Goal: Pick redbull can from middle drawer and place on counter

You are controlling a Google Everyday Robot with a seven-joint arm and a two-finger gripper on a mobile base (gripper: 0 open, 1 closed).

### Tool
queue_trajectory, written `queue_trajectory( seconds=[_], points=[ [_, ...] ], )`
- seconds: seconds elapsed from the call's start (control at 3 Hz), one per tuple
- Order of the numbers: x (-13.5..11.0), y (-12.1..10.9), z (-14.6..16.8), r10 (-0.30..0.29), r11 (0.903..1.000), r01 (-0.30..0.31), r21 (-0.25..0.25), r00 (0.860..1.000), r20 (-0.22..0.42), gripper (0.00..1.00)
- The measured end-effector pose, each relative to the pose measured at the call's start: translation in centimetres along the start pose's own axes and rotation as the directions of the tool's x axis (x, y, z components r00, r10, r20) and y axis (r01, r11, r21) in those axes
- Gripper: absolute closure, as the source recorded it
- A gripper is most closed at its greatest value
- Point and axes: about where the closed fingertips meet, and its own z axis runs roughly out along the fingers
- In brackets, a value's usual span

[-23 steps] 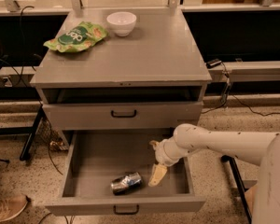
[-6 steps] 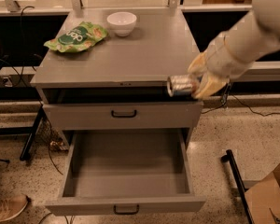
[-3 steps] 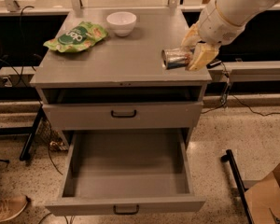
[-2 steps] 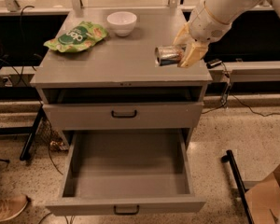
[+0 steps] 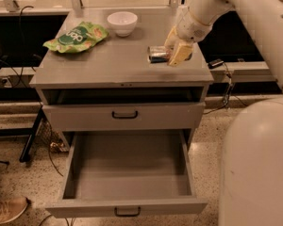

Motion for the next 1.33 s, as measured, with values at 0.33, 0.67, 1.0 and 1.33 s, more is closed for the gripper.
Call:
queue_trajectory(
  seconds=[0.33,0.67,1.0,1.33],
  points=[
    [1.1,-1.7,2.3,0.067,0.9977,-0.067,-0.003,0.998,0.002,0.82],
    [2.2,-2.9,3.8,0.126,0.9920,-0.126,0.000,0.992,0.008,0.59],
    [2.6,-3.9,4.9,0.157,0.9876,-0.157,-0.001,0.987,0.025,0.36],
    [2.5,-4.6,5.5,0.169,0.9857,-0.169,-0.003,0.985,0.045,0.12]
  ],
)
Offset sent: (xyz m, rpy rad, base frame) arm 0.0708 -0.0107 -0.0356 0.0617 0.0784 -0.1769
